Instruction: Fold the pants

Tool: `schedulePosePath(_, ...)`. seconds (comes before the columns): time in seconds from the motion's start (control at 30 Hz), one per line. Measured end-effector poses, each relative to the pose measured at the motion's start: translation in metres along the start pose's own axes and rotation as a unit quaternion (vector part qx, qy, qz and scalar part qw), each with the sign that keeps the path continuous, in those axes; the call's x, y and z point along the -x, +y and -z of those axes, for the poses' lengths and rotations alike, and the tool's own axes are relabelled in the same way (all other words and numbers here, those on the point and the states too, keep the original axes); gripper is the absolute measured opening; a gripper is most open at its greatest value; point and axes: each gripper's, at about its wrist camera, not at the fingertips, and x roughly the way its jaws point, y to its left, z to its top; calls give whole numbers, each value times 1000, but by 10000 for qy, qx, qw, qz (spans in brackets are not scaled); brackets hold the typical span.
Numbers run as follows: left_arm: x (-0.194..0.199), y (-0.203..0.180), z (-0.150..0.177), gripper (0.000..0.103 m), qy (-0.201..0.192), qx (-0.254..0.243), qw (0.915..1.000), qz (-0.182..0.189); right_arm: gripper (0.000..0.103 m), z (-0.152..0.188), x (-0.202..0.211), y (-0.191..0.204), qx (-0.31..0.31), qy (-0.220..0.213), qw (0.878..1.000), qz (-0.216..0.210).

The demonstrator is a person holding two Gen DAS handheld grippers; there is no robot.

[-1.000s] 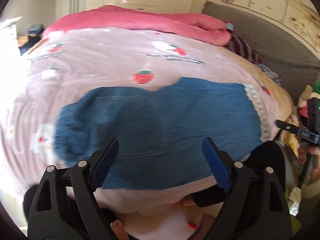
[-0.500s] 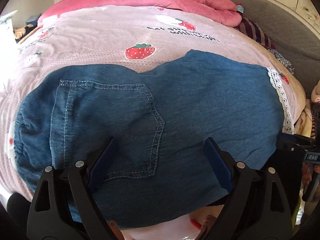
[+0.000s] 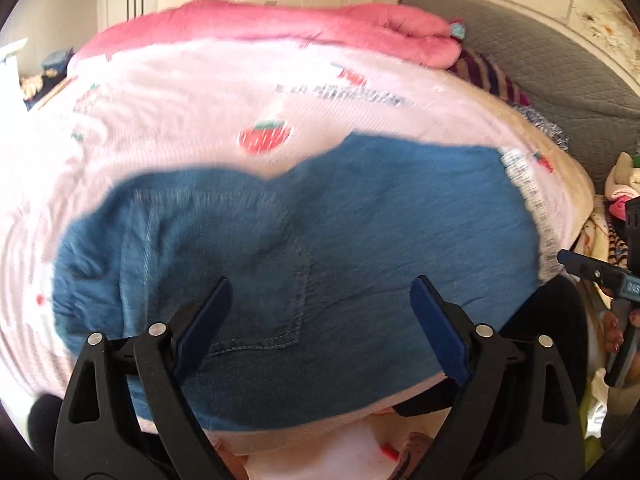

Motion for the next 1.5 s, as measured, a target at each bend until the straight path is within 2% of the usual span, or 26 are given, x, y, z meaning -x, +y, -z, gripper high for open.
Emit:
schedulePosePath(0.13, 21, -26, -18, 93, -277, -302, 9989, 244, 87, 0, 21, -13, -114, -270, 9995, 153)
schedulePosePath(0.2, 20, -41, -30, 93, -312, -501, 9975, 377, 87, 2, 25, -21, -197, -310, 9991, 212)
schedulePosePath(0.5, -14, -127, -89, 93, -350, -1459, 9850, 851, 87, 12, 22, -51, -474, -235, 9984, 210)
schedulePosePath(0.8, -84, -202, -120, 93, 177, -2265, 9659, 1241, 87, 6, 3, -63, -577, -103, 9983, 54)
schedulePosePath(1.03, -137, -228, -133, 93, 608, -2508, 9545, 1497, 87, 3, -18, -69, -736, 192, 9970, -115)
schedulePosePath(1.07, -145, -231, -135, 93, 660, -2571, 9519, 1528, 86, 4, -21, -70, -782, 231, 9965, -184)
schedulePosePath(1.1, -153, -232, -137, 93, 715, -2574, 9512, 1544, 79, 5, -22, -70, -817, 263, 9960, -244)
schedulePosePath(1.17, -165, -233, -144, 93, 811, -2536, 9504, 1609, 73, 6, -25, -70, -839, 303, 9956, -278)
schedulePosePath(1.23, -173, -232, -149, 88, 857, -2558, 9478, 1699, 66, 7, -25, -68, -770, 304, 9962, -281)
schedulePosePath(1.3, -185, -232, -151, 84, 1086, -2612, 9411, 1856, 54, 9, -22, -67, -755, 284, 9962, -340)
schedulePosePath(1.33, -189, -232, -152, 80, 1166, -2626, 9392, 1882, 52, 10, -21, -67, -755, 258, 9958, -444)
schedulePosePath(1.43, -203, -230, -153, 66, 1401, -2603, 9329, 2059, 54, 10, -21, -73, -830, 236, 9957, -337)
schedulePosePath(1.5, -210, -229, -151, 60, 1579, -2550, 9273, 2241, 54, 10, -26, -80, -1023, 298, 9939, -299)
